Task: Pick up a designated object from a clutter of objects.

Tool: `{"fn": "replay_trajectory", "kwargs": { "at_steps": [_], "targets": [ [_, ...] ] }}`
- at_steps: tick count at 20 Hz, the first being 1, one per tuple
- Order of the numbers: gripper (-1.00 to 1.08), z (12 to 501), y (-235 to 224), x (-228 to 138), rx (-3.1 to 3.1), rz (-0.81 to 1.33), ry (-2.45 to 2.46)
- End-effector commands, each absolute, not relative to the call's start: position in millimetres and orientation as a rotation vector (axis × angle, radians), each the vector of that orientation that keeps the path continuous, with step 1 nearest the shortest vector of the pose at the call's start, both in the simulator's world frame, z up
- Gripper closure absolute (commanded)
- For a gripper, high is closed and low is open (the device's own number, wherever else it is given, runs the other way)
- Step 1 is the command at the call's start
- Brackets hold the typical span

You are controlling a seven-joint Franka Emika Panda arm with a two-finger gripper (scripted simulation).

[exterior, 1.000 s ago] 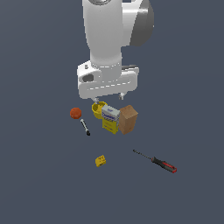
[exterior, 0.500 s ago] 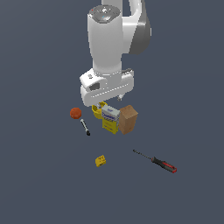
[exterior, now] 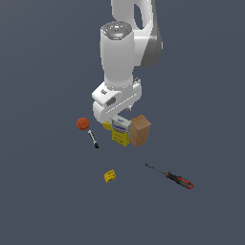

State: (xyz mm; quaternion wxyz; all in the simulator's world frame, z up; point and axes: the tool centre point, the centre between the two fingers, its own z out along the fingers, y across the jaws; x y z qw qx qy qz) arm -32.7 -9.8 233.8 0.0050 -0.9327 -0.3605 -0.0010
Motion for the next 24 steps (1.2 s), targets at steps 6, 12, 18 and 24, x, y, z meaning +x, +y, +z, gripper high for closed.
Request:
{"fn": "replay_trajectory", "kwargs": {
  "at_steps": [6, 12, 18, 24],
  "targets": [
    [-0.92, 216, -9, -42, -2.814, -0.002, -1.388],
    [-0.92, 207, -9, -47, -2.752, -0.001, -1.513],
    [-0.92, 203, -8, -49, -2.721, 0.000, -1.569],
    [-0.92, 200, -8, -50, -2.723, 0.000, -1.567]
  ]
}}
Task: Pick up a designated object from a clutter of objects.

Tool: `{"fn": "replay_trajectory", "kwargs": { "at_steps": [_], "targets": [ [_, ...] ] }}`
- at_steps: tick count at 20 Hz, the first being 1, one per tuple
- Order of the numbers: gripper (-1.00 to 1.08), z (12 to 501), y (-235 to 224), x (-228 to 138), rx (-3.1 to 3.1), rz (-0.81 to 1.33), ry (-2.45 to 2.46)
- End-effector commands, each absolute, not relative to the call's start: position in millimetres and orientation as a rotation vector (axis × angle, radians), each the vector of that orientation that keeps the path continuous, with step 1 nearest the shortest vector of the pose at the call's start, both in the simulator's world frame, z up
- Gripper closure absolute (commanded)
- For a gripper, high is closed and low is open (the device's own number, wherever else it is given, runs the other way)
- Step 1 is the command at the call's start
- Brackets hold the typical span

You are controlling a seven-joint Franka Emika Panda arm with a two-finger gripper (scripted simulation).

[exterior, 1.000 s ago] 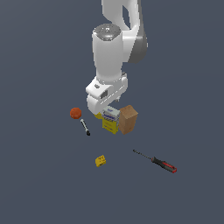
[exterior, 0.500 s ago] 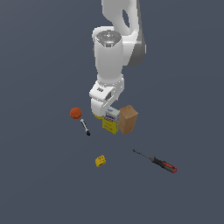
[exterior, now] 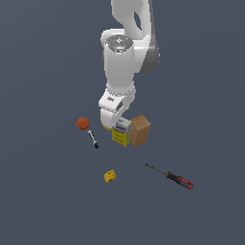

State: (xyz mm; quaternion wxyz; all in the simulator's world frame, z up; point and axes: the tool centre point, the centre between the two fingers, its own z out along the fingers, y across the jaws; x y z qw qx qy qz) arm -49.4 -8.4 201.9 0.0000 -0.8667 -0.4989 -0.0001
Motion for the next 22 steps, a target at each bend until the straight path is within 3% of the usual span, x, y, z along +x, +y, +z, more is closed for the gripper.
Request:
{"fn": "replay_trajectory", "kwargs": {
  "at_steps": [1, 16, 17, 22],
  "targets": [
    [-0.92, 199, -9, -50, -2.723, 0.000, -1.567],
    [-0.92, 153, -8, -50, -2.720, 0.000, -1.573],
    [1.08, 153, -8, -50, -2.720, 0.000, -1.573],
    [1.08, 153, -8, -50, -2.720, 0.000, -1.573]
  ]
}}
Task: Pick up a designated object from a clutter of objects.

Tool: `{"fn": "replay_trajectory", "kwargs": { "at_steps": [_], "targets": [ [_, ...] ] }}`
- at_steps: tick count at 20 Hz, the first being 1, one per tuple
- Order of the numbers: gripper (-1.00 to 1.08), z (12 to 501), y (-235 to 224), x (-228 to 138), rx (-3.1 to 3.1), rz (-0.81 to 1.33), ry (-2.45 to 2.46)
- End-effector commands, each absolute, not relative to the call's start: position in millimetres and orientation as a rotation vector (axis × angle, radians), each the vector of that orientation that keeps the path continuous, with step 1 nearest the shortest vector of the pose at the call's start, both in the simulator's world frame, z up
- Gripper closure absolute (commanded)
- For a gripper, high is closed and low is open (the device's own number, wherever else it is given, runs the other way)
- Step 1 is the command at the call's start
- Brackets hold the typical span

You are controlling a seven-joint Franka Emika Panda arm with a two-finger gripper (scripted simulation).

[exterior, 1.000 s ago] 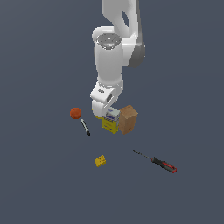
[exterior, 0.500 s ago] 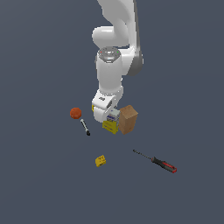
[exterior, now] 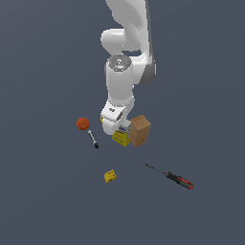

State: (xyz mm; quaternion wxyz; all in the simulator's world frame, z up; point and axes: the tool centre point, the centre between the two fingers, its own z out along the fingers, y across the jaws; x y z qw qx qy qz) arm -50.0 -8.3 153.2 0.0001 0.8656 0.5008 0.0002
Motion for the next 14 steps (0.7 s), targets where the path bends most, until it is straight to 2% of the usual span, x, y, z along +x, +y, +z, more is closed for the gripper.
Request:
{"fn": "replay_trajectory", "kwargs": {
  "at_steps": [1, 14],
  "targets": [
    [1.08, 153, -8, -50, 2.720, 0.000, 1.573],
    [1.08, 171, -17, -43, 2.719, 0.001, 1.573]
  ]
}}
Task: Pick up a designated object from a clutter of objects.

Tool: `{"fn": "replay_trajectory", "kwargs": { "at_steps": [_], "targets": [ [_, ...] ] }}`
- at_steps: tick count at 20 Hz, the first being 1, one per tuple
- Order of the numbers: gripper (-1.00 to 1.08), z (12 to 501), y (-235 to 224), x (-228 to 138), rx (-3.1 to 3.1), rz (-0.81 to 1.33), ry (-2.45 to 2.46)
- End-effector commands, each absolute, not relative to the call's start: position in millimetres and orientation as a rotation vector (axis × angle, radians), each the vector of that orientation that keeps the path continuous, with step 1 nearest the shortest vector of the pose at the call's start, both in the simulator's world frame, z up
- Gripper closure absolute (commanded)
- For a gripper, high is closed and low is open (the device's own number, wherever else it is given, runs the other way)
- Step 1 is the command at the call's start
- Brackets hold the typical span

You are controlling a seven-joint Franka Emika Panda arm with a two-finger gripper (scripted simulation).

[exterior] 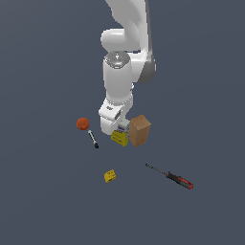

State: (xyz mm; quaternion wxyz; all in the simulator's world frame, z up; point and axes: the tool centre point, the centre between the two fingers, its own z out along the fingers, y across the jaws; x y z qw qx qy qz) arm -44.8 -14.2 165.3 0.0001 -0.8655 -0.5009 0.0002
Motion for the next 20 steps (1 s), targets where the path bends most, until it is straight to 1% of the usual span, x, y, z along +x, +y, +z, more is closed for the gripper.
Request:
{"fn": "replay_trajectory", "kwargs": {
  "at_steps": [1, 8, 20],
  "targets": [
    [1.08, 175, -19, -41, -2.719, -0.001, -1.573],
    [1.08, 216, -38, -23, -2.719, -0.001, -1.573],
    [1.08, 311, -85, 19, -2.719, -0.001, -1.573]
  ]
}}
